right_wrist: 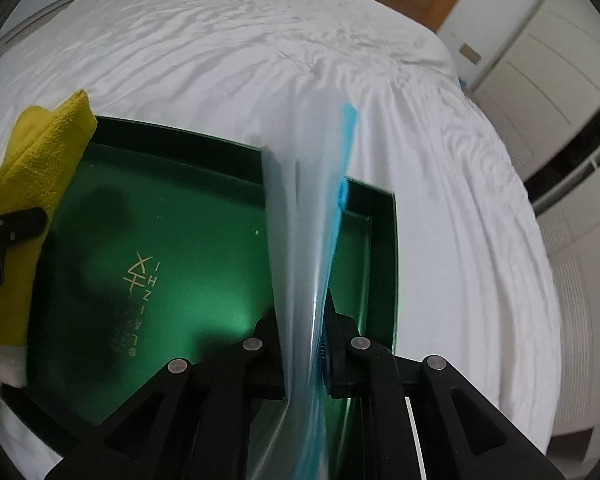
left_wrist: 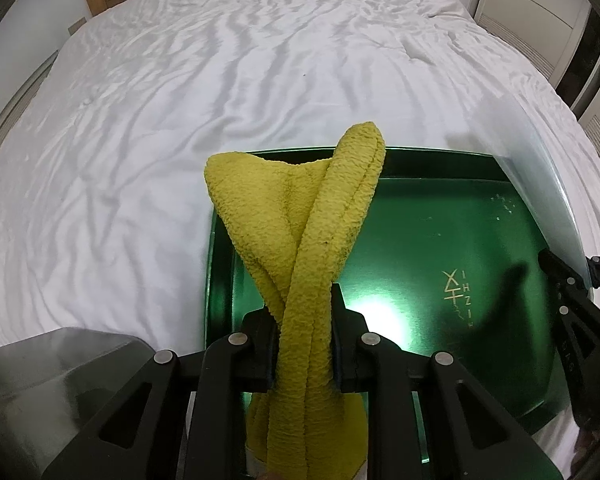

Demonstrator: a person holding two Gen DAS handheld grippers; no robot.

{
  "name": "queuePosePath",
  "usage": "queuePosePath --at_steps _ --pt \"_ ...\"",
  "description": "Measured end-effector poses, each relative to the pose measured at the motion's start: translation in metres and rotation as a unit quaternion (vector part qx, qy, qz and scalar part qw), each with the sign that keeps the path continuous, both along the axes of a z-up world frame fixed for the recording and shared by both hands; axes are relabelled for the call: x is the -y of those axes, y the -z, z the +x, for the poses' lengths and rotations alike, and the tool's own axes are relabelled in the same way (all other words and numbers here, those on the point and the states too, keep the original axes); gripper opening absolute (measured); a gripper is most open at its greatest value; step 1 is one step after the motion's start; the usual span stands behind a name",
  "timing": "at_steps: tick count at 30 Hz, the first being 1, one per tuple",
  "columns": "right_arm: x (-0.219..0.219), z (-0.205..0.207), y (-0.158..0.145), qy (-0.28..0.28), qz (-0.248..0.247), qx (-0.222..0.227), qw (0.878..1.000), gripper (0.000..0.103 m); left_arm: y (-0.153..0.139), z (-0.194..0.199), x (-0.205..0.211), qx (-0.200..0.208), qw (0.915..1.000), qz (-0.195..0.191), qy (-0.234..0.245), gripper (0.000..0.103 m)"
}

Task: Organize soft objects
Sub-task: 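Lower the yellow towel into the tray while the right tool lowers the zip bag beside it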

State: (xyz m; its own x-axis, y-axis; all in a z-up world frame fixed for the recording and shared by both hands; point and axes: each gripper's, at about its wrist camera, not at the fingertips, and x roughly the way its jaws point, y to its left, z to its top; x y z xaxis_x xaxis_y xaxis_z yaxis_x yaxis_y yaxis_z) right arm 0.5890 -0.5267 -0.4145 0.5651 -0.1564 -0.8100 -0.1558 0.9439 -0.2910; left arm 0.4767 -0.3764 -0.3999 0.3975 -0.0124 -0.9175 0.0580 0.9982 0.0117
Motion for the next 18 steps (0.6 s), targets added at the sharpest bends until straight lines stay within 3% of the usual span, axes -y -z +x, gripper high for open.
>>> queuePosePath --at_steps 2,4,5,10,18 --pt "0.002 0.001 0.006 0.002 0.0 -0.008 1.0 0.027 0.001 0.0 0.0 -0.002 1.0 0.0 0.0 0.018" --pt "0.004 -0.001 0.007 0.009 0.007 -0.006 1.0 0.056 0.001 -0.001 0.0 0.0 1.0 0.004 0.002 0.018" --pt "0.005 -0.001 0.006 0.012 0.017 -0.004 1.0 0.061 0.0 -0.001 0.0 0.001 1.0 0.003 0.002 0.018" --pt "0.013 -0.007 -0.001 0.027 0.036 0.002 0.999 0.071 -0.004 -0.004 0.001 0.008 1.0 0.003 0.003 0.021" --pt "0.02 -0.028 -0.019 0.036 0.058 0.015 0.998 0.073 -0.016 -0.011 0.003 0.027 0.9995 0.013 0.003 0.024"
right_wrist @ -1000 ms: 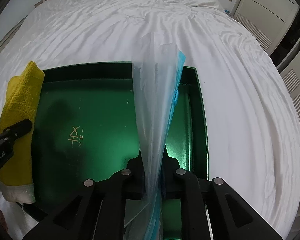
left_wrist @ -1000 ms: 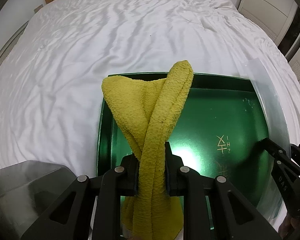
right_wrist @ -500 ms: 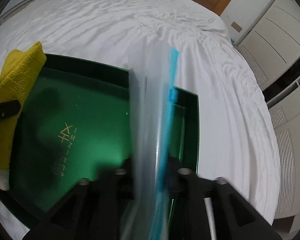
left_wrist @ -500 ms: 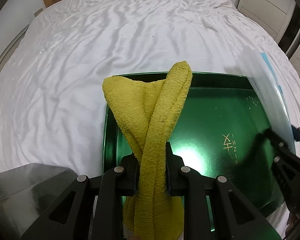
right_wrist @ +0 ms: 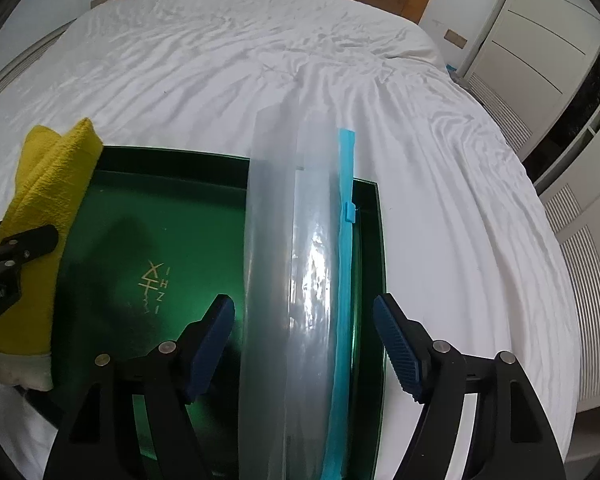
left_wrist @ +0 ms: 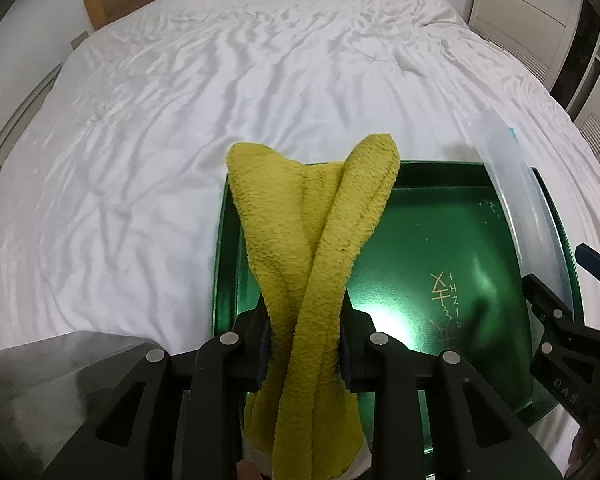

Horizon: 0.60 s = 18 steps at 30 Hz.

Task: Organize soft objects
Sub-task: 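Lower the yellow towel into the tray while the right tool lowers the zip bag beside it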

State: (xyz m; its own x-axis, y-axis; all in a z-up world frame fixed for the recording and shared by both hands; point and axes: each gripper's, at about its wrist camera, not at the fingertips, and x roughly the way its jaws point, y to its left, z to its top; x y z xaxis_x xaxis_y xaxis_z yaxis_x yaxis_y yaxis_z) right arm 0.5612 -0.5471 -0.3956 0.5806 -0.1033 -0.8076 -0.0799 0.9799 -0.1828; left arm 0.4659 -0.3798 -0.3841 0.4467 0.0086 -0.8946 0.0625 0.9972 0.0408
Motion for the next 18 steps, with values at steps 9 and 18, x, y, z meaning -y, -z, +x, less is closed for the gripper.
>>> queuePosePath --at_steps 9,18 --pt "0.0 -0.032 -0.021 0.003 0.012 0.024 1.0 0.073 -0.02 -0.013 0.004 0.038 0.9992 0.014 0.001 0.027" --pt "0.003 -0.077 -0.047 0.015 0.03 0.048 0.998 0.073 -0.055 -0.031 0.009 0.085 0.9963 0.006 0.012 0.042"
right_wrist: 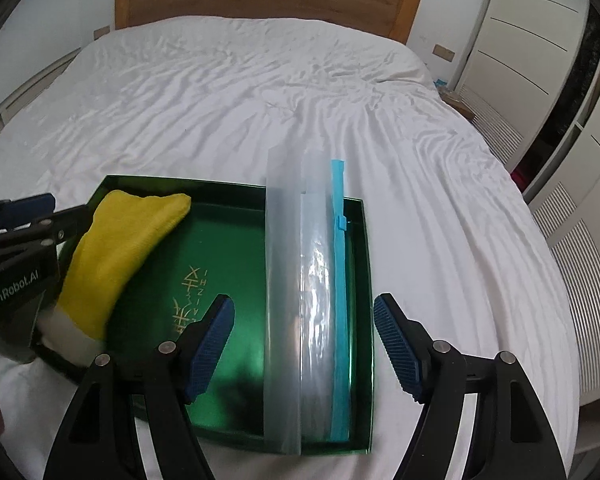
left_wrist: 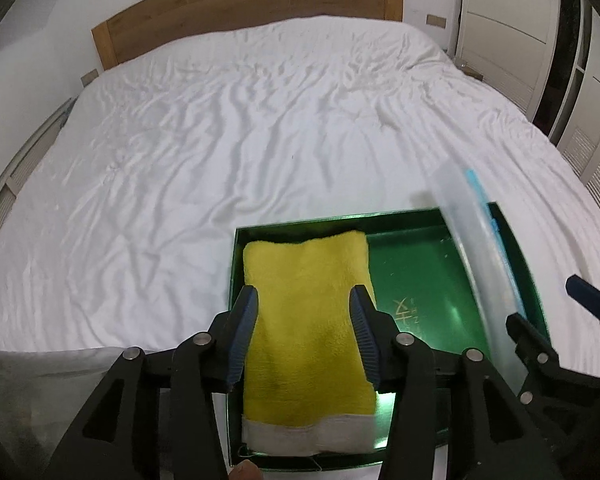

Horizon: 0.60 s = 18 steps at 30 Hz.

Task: Organize soft objects
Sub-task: 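Lower the yellow towel into the tray while the right tool lowers the zip bag beside it, then open both tools and move them back toward the remaining items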

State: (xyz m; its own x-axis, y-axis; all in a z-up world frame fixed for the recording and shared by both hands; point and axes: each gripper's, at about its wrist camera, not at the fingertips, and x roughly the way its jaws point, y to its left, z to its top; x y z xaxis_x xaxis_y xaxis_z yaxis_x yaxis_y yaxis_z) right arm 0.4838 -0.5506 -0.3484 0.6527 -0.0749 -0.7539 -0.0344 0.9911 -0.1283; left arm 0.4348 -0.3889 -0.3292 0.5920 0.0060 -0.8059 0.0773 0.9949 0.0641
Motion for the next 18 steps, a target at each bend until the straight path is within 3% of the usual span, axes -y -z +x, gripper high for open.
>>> queuePosePath --at_steps 12,18 --pt "-0.001 -0.022 -0.007 0.009 -0.003 -0.005 1.0 0.073 0.002 -0.018 -0.004 -0.003 0.9999 0.012 -0.006 0.042" --pt "0.0 -0.048 -0.017 0.011 0.002 0.0 1.0 0.073 -0.009 -0.061 0.003 -0.002 0.9996 -0.001 0.03 0.042"
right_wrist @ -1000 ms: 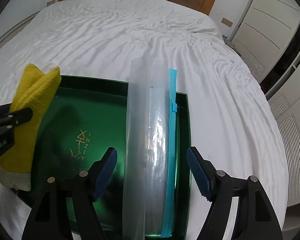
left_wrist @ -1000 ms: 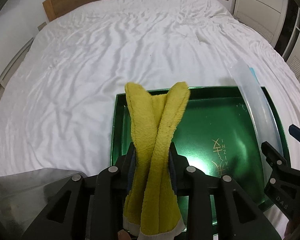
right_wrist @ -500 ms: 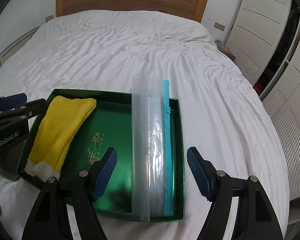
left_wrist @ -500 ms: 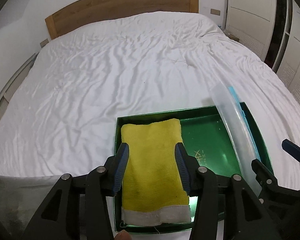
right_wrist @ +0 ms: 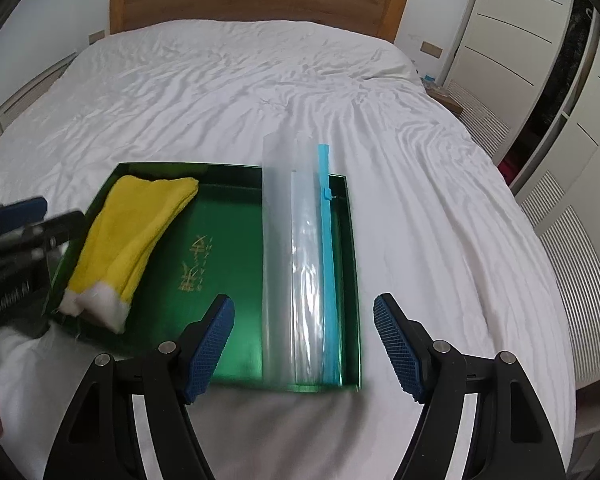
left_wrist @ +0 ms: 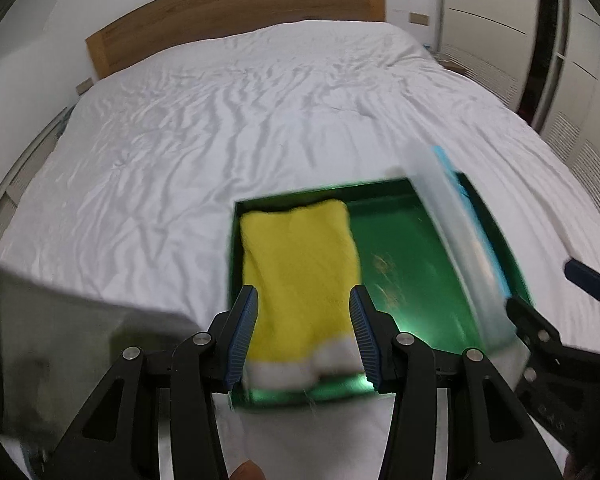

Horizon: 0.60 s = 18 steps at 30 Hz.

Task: Organize soft objects
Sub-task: 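Open both tools and move them back toward the remaining items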

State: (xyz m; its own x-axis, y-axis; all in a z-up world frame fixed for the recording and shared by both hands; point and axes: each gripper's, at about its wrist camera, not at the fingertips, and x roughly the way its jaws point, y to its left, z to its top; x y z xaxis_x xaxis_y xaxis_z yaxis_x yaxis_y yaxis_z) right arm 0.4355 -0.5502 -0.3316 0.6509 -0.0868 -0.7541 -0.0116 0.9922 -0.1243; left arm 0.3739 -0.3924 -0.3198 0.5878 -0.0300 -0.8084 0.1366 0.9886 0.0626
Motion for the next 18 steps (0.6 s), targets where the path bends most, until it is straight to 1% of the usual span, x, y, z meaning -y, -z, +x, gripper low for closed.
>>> queuePosePath --at_steps 1,9,13,18 --pt "0.001 -0.007 -0.002 0.001 0.002 0.001 1.0 0.073 -0.004 -0.012 0.001 -0.002 0.9999 -0.01 0.011 0.042" --pt "0.004 -0.08 -0.021 0.013 0.009 -0.002 1.0 0.073 -0.039 -0.08 0.003 -0.011 0.9972 -0.045 0.058 0.042" --pt "-0.004 -0.118 -0.032 0.012 0.013 -0.009 1.0 0.073 -0.057 -0.11 -0.007 -0.012 0.9954 -0.054 0.077 0.042" --pt "-0.021 -0.157 -0.049 0.011 0.02 -0.011 1.0 0.073 -0.073 -0.134 -0.027 -0.01 0.9943 -0.061 0.087 0.042"
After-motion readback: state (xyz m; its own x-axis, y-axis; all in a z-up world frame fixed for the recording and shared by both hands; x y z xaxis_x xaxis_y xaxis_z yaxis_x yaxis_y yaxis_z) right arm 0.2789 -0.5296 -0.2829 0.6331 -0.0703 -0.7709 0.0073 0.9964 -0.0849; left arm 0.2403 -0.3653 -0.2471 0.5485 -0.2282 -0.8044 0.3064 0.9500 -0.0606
